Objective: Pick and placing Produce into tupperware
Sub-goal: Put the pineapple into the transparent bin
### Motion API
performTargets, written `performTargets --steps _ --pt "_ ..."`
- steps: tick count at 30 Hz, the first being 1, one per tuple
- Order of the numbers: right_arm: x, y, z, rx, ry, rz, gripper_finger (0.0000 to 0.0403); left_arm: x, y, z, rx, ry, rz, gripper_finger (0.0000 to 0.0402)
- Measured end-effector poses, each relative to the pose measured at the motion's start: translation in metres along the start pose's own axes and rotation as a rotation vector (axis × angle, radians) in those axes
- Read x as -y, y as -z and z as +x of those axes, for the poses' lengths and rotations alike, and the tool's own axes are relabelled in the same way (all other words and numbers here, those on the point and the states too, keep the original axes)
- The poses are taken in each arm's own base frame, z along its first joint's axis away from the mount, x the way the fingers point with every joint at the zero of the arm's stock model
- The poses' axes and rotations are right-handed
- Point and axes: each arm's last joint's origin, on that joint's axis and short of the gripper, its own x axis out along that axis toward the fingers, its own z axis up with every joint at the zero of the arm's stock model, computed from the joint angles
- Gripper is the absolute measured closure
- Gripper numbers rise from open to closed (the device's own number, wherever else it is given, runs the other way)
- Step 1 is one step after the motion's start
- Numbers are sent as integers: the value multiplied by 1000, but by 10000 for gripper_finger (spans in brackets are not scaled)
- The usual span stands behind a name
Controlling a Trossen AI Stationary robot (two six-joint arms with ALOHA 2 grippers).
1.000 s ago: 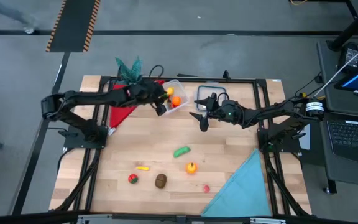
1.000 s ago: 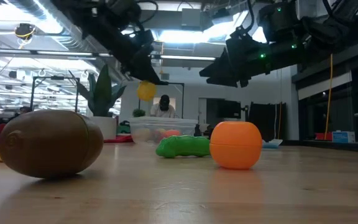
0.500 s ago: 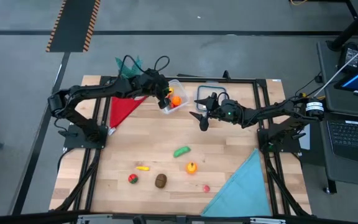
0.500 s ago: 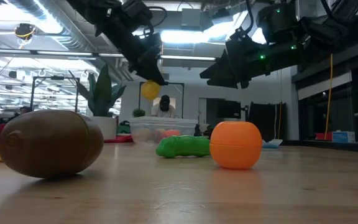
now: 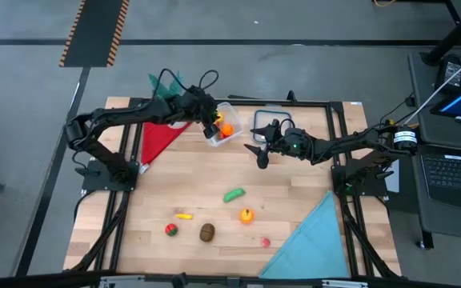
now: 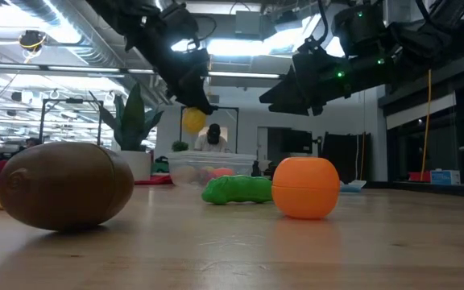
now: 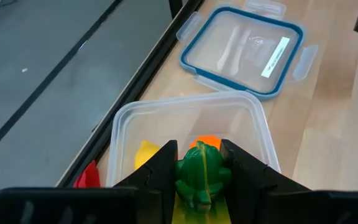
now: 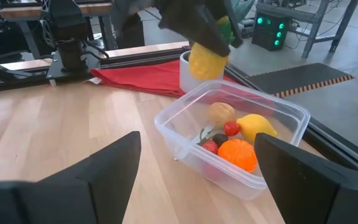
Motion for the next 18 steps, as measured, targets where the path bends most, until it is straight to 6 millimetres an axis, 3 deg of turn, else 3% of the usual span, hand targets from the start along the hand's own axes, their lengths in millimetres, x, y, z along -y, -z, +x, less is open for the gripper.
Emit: performTargets --steps 18 --pt "0 1 0 -9 0 0 87 -4 26 53 -141 21 -2 306"
